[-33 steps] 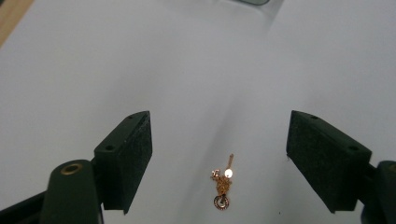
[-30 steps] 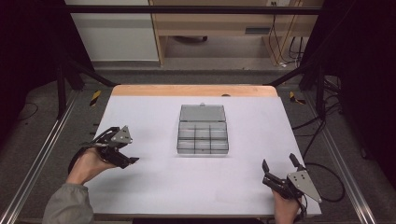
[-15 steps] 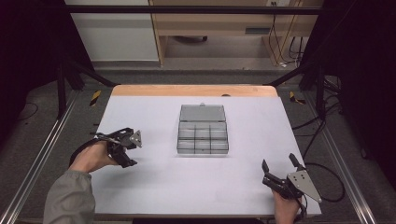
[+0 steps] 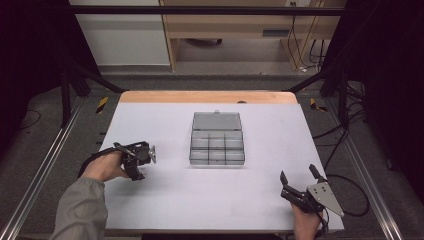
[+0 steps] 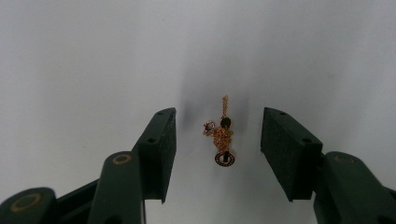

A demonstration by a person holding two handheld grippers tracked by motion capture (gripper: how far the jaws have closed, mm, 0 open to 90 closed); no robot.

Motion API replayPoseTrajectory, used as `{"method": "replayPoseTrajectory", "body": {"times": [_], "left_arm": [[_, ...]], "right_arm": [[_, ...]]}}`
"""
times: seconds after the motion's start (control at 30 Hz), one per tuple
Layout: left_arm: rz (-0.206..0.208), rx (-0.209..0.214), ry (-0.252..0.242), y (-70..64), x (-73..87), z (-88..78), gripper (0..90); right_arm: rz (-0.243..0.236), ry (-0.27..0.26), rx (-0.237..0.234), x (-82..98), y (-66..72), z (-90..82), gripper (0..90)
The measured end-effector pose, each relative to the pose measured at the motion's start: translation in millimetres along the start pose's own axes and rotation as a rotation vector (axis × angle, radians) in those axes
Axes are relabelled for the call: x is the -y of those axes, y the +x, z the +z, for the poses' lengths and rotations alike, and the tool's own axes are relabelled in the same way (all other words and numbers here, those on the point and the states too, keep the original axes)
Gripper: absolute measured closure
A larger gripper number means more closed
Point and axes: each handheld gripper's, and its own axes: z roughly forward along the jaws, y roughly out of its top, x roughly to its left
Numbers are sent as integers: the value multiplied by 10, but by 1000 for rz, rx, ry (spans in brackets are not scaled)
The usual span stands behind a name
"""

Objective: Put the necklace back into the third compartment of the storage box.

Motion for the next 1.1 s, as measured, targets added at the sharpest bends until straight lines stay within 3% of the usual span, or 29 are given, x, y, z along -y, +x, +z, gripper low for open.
{"method": "replayPoseTrajectory", "body": {"times": [0.13, 0.43, 0.6, 0.87, 1.1], "left_arm": [[-12, 16, 23, 8, 3, 33, 483], [-16, 48, 23, 47, -14, 75, 539], [-14, 44, 27, 59, -9, 85, 562], [-41, 60, -11, 63, 37, 121, 602], [-38, 84, -10, 45, 34, 117, 714]], "right_arm": [[0, 1, 0, 0, 0, 0, 52], [-1, -1, 0, 0, 1, -1, 52], [0, -1, 0, 0, 0, -1, 52], [1, -2, 0, 1, 0, 0, 54], [-1, -2, 0, 1, 1, -1, 54]]}}
